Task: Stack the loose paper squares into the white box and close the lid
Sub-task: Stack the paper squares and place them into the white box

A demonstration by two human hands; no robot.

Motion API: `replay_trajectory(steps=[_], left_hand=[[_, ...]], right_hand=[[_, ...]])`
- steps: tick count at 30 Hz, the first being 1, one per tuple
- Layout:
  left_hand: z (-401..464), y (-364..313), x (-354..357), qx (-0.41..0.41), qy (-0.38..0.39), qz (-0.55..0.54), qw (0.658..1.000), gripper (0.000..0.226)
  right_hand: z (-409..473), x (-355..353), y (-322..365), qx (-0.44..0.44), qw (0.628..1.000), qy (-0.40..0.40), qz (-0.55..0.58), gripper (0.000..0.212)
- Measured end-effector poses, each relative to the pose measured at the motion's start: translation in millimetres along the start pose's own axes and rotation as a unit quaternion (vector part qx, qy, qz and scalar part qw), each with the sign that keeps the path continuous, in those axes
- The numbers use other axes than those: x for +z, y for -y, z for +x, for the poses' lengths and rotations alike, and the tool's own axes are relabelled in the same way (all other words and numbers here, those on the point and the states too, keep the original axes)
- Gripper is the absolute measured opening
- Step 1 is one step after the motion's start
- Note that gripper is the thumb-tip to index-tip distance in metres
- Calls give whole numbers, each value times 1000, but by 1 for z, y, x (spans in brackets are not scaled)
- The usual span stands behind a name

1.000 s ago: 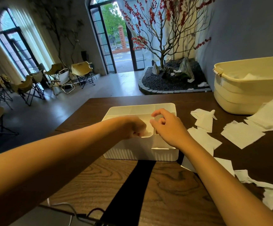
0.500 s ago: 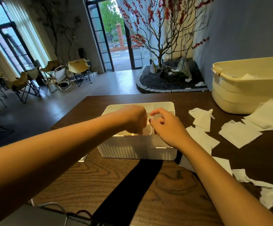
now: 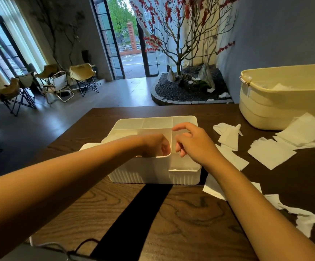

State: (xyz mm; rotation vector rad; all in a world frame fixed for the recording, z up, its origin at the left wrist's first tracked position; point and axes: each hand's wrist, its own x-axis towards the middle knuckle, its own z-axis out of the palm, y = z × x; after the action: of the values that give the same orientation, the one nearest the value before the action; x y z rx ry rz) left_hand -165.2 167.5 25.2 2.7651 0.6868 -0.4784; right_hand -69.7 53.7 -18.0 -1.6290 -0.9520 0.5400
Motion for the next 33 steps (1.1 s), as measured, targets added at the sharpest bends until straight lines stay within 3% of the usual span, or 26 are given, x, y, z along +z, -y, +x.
replay_trajectory(steps=[2,7,10,13,17,20,23,27,31,33], left_hand=[[-5,-3,-3,1,-14,-6,1000,16],[-26,-11,-22,-8,-130,-96,987,17],[-38,-26,-31,31,-213,-70,974,19],[-37,-52,-26,84,-240,-70,965,18],[-22,-91,-5,137,-202,-41,969,20],[-7,-120,19,141,-93,2,986,37],[6,-139,45,117,-2,38,992,57],[20,-152,67,107,-31,82,990,58],[28,-170,73,157,-46,-13,986,54],[31,-182,76,200,-60,-80,975,50]], right_hand=[[-1,-3,3,11,1000,-5,29,30],[-2,-13,11,24,994,-49,92,29],[-7,-28,18,20,994,-67,82,28],[-19,-52,20,25,996,-76,40,24],[-44,-90,10,51,994,-92,-33,19],[-71,-119,-6,87,981,-108,-136,17],[-102,-141,-20,148,936,-140,-286,14],[-131,-155,-46,220,846,-169,-455,25],[-138,-164,-64,186,901,-194,-340,21],[-140,-175,-65,143,900,-247,-330,21]])
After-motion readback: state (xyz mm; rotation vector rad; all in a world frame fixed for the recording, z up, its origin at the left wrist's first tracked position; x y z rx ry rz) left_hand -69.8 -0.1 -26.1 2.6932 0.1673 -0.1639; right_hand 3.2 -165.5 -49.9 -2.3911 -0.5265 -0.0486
